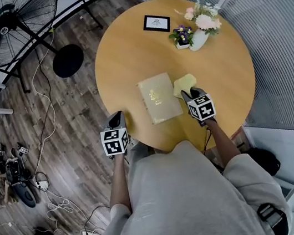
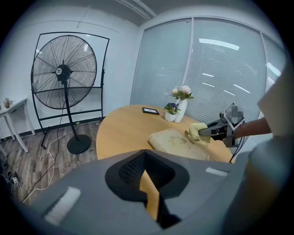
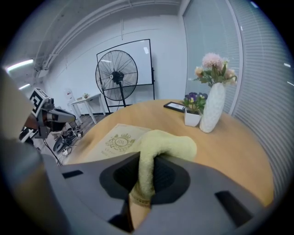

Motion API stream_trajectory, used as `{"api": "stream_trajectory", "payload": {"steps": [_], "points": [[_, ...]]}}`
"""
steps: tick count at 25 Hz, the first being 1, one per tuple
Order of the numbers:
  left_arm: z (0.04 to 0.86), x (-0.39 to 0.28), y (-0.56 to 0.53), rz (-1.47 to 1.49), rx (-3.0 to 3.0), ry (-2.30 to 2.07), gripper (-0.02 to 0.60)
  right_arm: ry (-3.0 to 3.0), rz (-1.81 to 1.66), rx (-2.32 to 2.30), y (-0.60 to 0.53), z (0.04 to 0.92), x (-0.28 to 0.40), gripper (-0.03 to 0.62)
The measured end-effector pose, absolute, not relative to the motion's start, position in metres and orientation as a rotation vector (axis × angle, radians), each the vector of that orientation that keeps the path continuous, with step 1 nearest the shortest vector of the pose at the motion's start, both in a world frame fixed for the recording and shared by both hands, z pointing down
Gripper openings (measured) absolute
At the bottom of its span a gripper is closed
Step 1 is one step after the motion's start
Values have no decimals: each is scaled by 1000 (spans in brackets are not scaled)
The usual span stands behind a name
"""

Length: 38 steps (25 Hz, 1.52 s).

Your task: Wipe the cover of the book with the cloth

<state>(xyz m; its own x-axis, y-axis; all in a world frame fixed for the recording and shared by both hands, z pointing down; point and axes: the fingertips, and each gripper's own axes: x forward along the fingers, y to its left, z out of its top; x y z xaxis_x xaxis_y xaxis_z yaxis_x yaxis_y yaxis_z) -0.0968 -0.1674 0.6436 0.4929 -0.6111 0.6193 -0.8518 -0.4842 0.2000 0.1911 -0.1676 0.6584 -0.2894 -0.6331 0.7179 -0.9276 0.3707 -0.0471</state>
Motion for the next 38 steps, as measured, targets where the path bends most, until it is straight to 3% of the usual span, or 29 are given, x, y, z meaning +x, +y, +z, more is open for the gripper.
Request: {"api": "stream_trajectory", "payload": {"steps": [18,38], "points": [[642,-101,-152,642,2241,-1220,6,-2261,505,1155,-152,616,86,60],[647,-119,-141,632,2192,-1269,6,-2268,605,955,-115,661,30,60]]}}
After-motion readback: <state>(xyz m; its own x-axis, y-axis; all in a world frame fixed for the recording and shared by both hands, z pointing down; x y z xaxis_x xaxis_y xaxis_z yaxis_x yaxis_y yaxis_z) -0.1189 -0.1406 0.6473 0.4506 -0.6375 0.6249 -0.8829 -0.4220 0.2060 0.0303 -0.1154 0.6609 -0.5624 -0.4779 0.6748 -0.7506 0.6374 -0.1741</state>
